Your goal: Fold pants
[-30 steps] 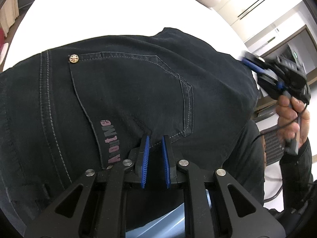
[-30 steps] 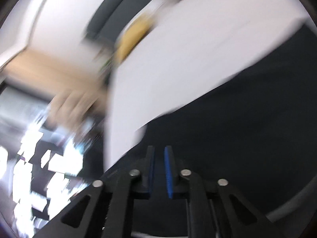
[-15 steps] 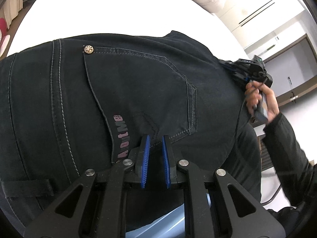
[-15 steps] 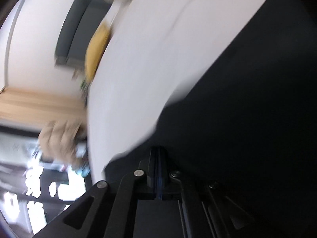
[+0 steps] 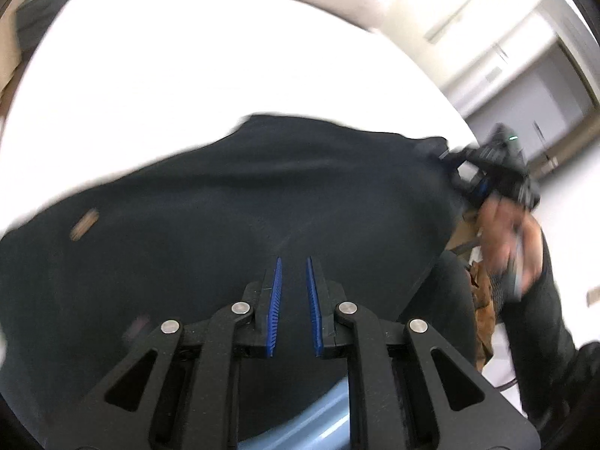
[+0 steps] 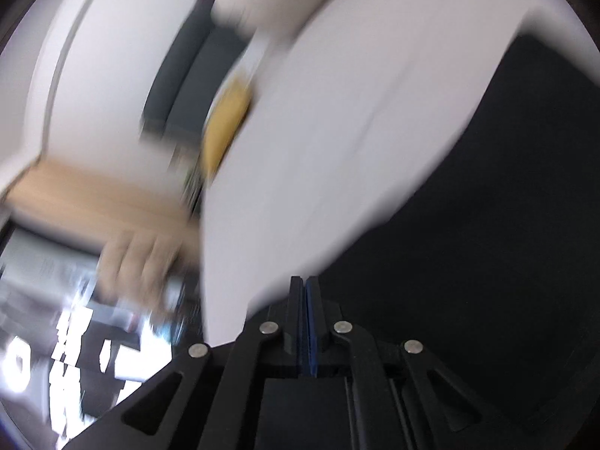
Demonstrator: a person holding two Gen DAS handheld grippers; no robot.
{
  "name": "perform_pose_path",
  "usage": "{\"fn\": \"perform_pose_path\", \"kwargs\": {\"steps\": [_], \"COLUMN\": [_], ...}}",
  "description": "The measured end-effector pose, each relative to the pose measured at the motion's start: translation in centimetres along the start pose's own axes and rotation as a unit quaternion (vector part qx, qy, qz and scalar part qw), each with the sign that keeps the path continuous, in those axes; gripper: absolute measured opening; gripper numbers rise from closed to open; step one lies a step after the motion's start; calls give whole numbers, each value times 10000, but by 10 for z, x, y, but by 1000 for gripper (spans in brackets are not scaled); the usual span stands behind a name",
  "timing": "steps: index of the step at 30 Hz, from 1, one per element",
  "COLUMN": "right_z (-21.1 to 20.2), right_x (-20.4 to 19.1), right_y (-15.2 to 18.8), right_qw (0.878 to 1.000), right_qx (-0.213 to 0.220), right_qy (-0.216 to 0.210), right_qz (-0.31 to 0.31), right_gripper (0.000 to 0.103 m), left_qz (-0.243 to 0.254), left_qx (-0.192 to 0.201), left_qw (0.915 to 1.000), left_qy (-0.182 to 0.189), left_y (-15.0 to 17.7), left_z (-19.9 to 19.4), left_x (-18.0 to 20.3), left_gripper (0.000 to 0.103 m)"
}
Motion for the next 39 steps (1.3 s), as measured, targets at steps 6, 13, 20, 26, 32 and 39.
{"fn": "perform_pose_path", "kwargs": {"steps": [6,13,20,26,32,39], "right_z": [68,-20,-91,-108,0,24], "right_x": [22,115,171,117,13,62], "right_y": [64,-24,-77,-46,51,44], "right_qw": [9958,9940,9731,9830,9973,9974], "right_qx": [-842,396,1238,1166,-357,-600], "right_qy": [-177,666,1606,1115,-528,-2], "right_qz": [312,774,1094,877,352,394], "right_gripper": [0,0,0,7,16,0], "left_qz": [166,-799,-1001,-1250,-838,-732], "left_qx": [-574,102,744,1278,1178,432], "left_qw": [9982,9958,9921,9825,9895,9959], "left_qy": [-28,440,159,-525,-62,-294], "left_y": [-23,-6,38,53,31,38], "left_z": [87,28,-61,-120,-93,-16], "left_x": [-4,-84,-156,-183,-110,-97], "left_gripper": [13,12,12,12,13,12]}}
Point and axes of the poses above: each gripper's, at about its wrist camera, not at the fingertips, and z roughly the way its jaws point, x to its right, y to its underside, the point moved 2 cm from there along z, roughly the way its jaws point, and after that the axes turned 9 degrees about y, right-handed, at the moved point
